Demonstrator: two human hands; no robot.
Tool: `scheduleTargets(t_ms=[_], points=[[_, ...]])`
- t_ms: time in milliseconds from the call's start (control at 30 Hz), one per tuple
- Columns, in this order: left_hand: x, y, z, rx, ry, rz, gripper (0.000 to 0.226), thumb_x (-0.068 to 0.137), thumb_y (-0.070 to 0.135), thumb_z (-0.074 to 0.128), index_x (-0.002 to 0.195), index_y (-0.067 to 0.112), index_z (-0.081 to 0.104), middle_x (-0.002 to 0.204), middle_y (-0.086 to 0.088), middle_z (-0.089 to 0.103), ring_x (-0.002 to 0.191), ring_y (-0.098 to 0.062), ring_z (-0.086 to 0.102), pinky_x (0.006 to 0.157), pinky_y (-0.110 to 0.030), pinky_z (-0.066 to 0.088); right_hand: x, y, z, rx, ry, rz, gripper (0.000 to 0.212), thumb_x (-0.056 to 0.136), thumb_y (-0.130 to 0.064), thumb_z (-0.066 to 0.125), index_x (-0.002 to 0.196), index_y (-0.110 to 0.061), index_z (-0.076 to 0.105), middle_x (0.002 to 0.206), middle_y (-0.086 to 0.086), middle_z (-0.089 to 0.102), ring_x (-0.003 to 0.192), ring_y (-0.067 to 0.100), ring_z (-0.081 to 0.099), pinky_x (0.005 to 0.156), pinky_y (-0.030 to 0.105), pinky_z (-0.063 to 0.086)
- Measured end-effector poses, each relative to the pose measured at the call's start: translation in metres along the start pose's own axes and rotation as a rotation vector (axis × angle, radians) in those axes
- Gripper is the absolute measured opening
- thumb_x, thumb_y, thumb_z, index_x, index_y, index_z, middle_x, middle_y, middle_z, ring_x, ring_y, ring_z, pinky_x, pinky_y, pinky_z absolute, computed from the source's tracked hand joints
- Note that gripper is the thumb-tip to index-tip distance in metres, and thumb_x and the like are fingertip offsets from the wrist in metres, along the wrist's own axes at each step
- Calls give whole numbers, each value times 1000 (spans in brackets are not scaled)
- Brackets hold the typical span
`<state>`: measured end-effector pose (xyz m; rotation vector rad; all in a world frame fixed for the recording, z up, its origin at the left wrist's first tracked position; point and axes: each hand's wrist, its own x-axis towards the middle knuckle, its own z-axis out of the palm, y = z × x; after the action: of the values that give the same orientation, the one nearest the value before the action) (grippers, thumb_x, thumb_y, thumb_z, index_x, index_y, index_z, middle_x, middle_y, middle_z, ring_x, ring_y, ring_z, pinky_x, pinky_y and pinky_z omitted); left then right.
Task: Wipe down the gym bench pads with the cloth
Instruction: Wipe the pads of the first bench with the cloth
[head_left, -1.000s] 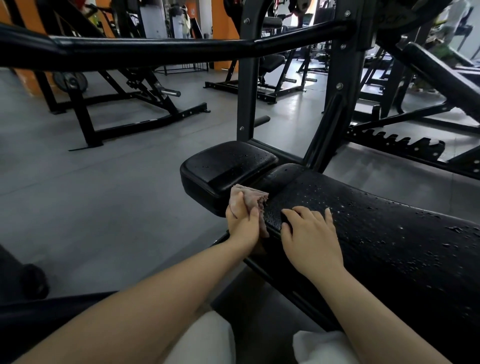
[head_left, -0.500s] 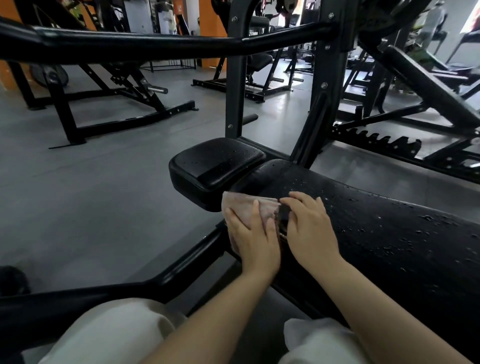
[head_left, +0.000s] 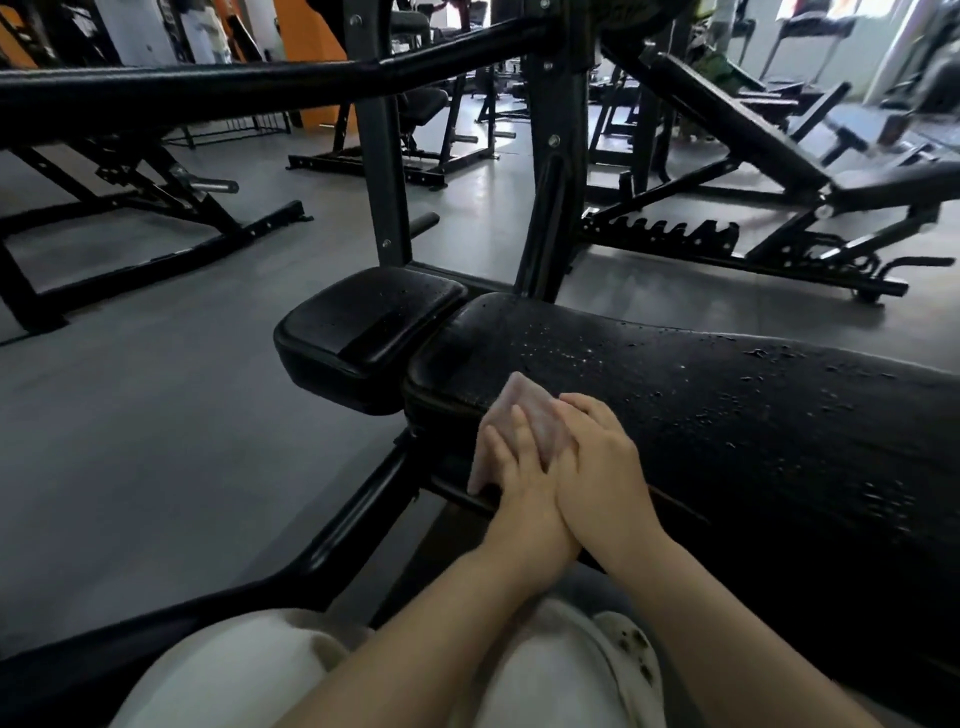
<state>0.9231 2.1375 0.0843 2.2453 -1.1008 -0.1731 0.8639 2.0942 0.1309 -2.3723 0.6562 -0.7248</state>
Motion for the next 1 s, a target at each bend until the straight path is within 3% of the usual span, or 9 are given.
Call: scheduleTargets(t_ms=[100,167,233,367,467,633,733,833,1000], points=[[2,-1,-27,-15,-81,174,64,92,27,38,149,26,8,147,-15,38,138,-30,31,113,-48,27,2,0,10,-45,55,19,33,93,1,44,123,2,57,126,14,56,119,28,49,98,16,30],[6,-16,-52,-312,-100,96,55,88,16,44,140,26,31,138,-7,49,128,-21,45,106,-36,37,5,1,16,-82,110,53,34,96,-4,38,122,1,59,122,15,59,115,28,53,94,10,29],[16,-28,-71,-431,9,-26,47,87,-6,39,130,14,40,133,-8,52,114,-18,53,97,-30,42,4,-2,29,-245,32,48,40,94,-15,38,126,0,56,128,19,56,120,31,51,104,26,33],[24,-36,-82,-302,67,-81,45,88,-8,40,128,11,44,131,-7,50,108,-11,47,92,-26,39,9,-11,57,-610,26,45,57,75,-39,71,122,-9,60,128,27,54,119,42,52,102,52,39],[17,-27,-77,-103,85,16,33,92,5,43,123,16,50,122,-3,54,107,-17,53,91,-33,44,17,-5,62,-831,-29,-5,72,84,-41,60,145,-14,34,146,25,34,134,40,34,112,49,24],[2,-10,-54,135,89,251,41,89,6,47,129,11,51,130,-6,52,111,-23,54,95,-33,39,1,25,44,-859,-9,13,69,64,-36,78,126,-10,61,128,14,59,115,29,58,98,40,45],[-8,5,-47,212,23,399,47,85,8,51,132,16,50,132,0,53,117,-22,51,100,-37,38,-21,49,16,-865,118,-62,52,78,-25,64,127,-8,57,128,19,58,115,34,58,99,43,42],[-20,25,-36,318,-97,511,55,92,19,48,144,26,33,148,8,35,139,-16,26,114,-36,13,-59,76,-20,-915,151,-47,51,85,-27,41,132,-10,46,133,19,54,118,35,55,99,43,30],[-30,44,-19,436,-146,636,56,97,20,39,148,30,19,155,6,21,144,-16,10,117,-37,2,-127,112,-83,-1003,204,29,59,82,-41,41,132,-10,44,133,21,54,120,36,54,100,45,31]])
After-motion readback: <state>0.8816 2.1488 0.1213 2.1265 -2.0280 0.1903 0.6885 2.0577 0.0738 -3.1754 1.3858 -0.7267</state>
